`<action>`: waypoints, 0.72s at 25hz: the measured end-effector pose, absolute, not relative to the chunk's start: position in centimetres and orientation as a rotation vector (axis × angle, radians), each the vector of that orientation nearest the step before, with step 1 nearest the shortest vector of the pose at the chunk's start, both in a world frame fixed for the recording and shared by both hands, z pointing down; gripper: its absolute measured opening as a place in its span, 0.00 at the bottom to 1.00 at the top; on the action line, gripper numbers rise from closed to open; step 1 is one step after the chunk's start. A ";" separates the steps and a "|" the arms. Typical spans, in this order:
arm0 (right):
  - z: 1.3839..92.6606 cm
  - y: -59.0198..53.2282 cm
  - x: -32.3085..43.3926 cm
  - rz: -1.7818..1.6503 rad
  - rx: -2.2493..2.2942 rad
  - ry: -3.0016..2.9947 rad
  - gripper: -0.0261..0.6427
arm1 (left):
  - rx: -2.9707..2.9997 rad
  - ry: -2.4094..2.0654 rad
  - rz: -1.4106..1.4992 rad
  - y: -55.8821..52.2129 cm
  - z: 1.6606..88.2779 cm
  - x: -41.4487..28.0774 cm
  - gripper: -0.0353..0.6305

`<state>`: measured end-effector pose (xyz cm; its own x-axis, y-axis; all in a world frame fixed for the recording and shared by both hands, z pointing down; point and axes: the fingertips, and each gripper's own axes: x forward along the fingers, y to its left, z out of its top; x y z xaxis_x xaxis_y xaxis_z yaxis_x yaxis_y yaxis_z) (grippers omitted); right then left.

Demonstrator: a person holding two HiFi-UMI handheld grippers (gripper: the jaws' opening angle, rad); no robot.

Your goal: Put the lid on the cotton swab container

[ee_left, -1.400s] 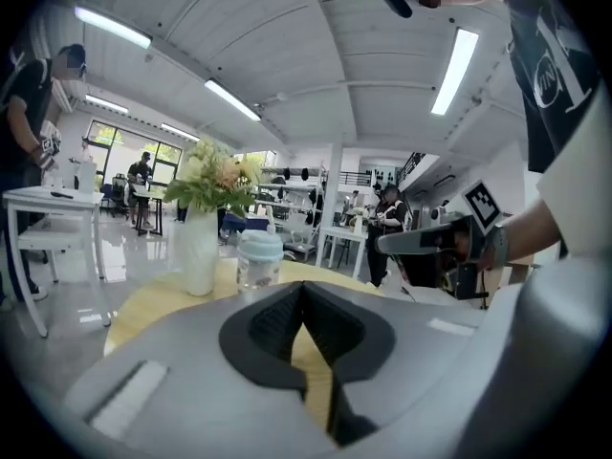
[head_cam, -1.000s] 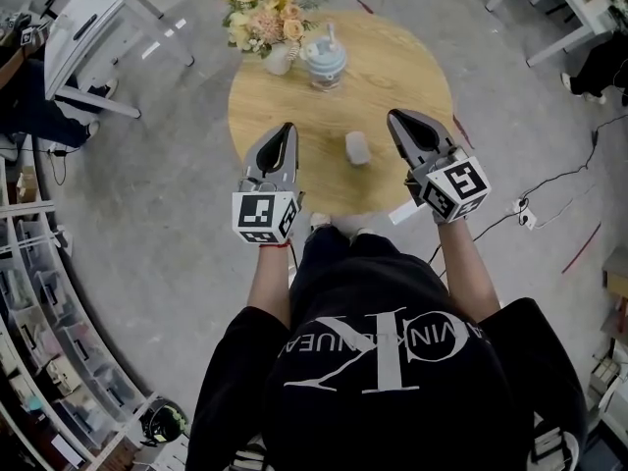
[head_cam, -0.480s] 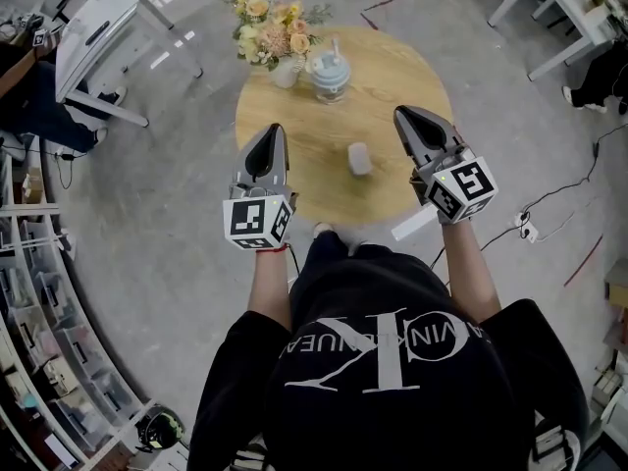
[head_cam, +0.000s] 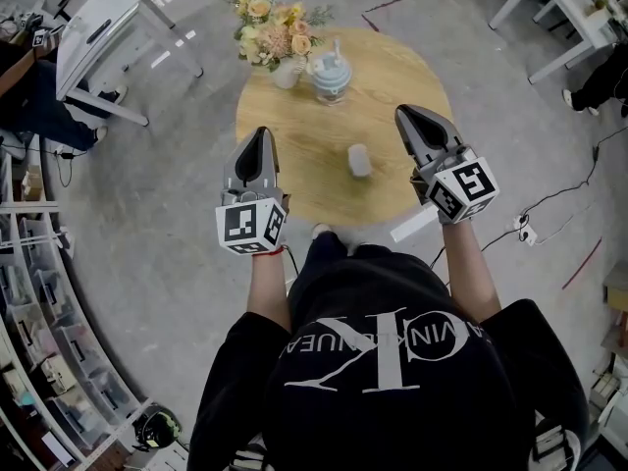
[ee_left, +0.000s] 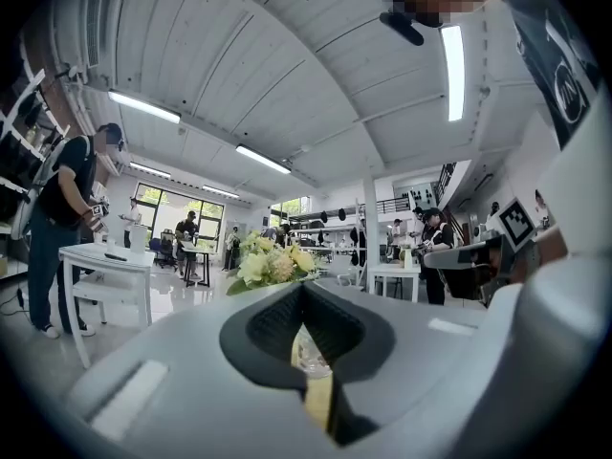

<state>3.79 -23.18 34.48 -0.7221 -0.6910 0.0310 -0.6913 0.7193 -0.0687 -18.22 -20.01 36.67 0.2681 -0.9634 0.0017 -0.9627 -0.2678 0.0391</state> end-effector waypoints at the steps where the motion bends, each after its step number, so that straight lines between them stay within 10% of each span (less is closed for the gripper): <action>1: 34.4 -23.2 3.8 0.119 1.171 -2.911 0.06 | 2.472 -1.885 -0.034 -20.0 36.7 -18.3 0.07; 18: 34.7 -23.2 3.6 0.144 1.180 -2.912 0.06 | 2.437 -1.895 -0.041 -19.6 36.8 -19.3 0.07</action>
